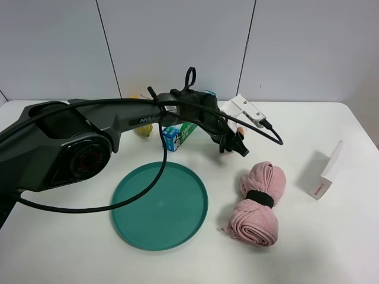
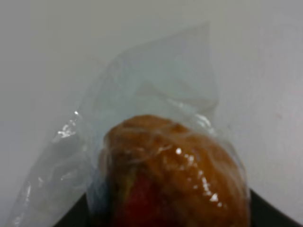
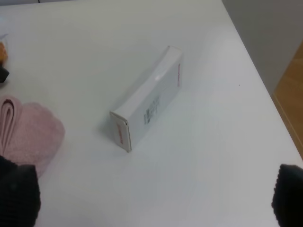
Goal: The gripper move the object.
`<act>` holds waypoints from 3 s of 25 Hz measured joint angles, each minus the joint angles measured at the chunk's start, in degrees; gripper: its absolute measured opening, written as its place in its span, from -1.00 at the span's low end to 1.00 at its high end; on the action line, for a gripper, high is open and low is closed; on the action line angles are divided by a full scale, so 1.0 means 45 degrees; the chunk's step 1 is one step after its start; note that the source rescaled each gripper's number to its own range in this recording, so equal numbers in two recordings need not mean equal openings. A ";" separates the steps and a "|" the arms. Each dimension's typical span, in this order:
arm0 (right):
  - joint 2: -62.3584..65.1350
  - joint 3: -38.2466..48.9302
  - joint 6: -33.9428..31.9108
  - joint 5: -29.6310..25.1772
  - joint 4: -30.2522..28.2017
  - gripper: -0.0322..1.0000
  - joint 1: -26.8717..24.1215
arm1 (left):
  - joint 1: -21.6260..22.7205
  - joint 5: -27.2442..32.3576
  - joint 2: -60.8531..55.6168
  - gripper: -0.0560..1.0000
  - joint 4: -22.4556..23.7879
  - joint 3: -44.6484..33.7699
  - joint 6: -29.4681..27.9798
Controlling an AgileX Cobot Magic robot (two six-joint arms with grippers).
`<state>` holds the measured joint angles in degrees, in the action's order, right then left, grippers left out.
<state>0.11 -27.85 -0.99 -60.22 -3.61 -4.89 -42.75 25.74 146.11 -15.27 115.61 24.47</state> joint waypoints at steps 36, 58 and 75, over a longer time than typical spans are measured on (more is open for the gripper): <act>0.0000 0.0000 0.0000 0.0000 0.0000 1.00 0.0000 | 0.0439 0.4084 -0.6225 0.99 0.0563 0.0028 -0.0763; 0.0000 0.0000 0.0000 0.0000 0.0000 1.00 0.0000 | 0.9883 0.8134 -0.8288 0.99 0.2660 0.0003 -0.1790; 0.0000 0.0000 0.0000 0.0000 0.0000 1.00 0.0000 | 1.1786 0.8607 -1.5447 1.00 0.2650 -0.5871 -0.1818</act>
<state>0.11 -27.85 -0.99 -60.22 -3.61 -4.89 10.29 64.47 76.60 -3.35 89.19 16.29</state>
